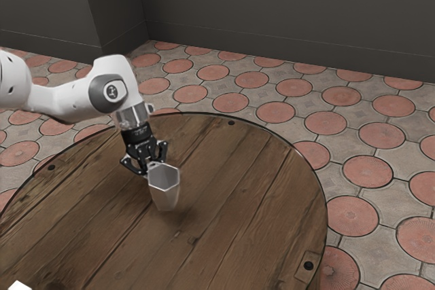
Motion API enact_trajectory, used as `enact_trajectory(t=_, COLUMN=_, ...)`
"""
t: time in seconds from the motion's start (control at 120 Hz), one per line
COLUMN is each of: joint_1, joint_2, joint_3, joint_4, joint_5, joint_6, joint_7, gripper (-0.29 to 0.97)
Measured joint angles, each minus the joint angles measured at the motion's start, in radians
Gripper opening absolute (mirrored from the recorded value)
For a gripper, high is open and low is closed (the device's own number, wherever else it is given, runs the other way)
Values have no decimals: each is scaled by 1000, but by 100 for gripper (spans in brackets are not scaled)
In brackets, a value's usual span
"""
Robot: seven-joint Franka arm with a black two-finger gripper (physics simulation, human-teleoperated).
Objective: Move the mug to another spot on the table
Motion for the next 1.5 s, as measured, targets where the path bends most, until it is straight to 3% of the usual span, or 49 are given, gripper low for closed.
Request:
enact_trajectory(t=0.533, joint_1=65, joint_2=41, joint_3=0, joint_4=-23, joint_5=-29, joint_6=16, joint_7=52, gripper=-3)
enact_trajectory(t=0.967, joint_1=66, joint_2=92, joint_3=0, joint_4=-14, joint_5=-42, joint_6=23, joint_7=76, gripper=-2)
enact_trajectory(t=1.117, joint_1=68, joint_2=94, joint_3=0, joint_4=-14, joint_5=-48, joint_6=46, joint_7=93, gripper=29)
enact_trajectory(t=1.233, joint_1=70, joint_2=93, joint_3=5, joint_4=-3, joint_5=-34, joint_6=74, joint_7=107, gripper=46)
enact_trajectory(t=1.425, joint_1=56, joint_2=76, joint_3=9, joint_4=41, joint_5=127, joint_6=165, joint_7=125, gripper=59)
enact_trajectory(t=1.5, joint_1=38, joint_2=11, joint_3=-1, joint_4=45, joint_5=203, joint_6=178, joint_7=131, gripper=62)
